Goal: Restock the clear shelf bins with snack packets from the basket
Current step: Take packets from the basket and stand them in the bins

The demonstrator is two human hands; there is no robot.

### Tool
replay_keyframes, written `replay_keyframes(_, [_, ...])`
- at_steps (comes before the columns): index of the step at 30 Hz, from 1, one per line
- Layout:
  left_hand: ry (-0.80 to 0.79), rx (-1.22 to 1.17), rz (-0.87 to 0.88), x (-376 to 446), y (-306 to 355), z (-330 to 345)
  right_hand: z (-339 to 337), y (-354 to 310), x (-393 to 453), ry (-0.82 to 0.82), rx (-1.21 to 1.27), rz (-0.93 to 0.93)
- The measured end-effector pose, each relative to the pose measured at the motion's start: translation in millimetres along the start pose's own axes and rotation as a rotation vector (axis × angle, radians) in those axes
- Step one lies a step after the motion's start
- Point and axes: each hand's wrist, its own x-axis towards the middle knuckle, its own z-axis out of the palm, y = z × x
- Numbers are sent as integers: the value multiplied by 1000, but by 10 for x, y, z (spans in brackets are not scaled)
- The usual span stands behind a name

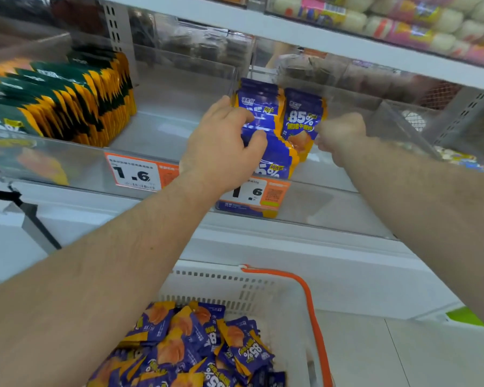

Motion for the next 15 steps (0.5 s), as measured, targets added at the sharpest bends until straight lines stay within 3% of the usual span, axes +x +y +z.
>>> replay_keyframes(3, [2, -93, 8, -64, 91, -66, -96, -131, -405, 149, -100, -138])
replay_keyframes(7, [148, -100, 266, -467, 291, -43, -289, -167, -1043, 294, -61, -394])
replay_keyframes(9, [175, -134, 299, -719, 324, 37, -296, -99, -1304, 303, -1, -474])
replay_keyframes(11, [90, -190, 226, -962, 290, 106, -244, 38, -1546, 235, 82, -562])
replay_keyframes(15, [-146, -155, 51, -1383, 54, 194, -137, 484, -1936, 109, -32, -985])
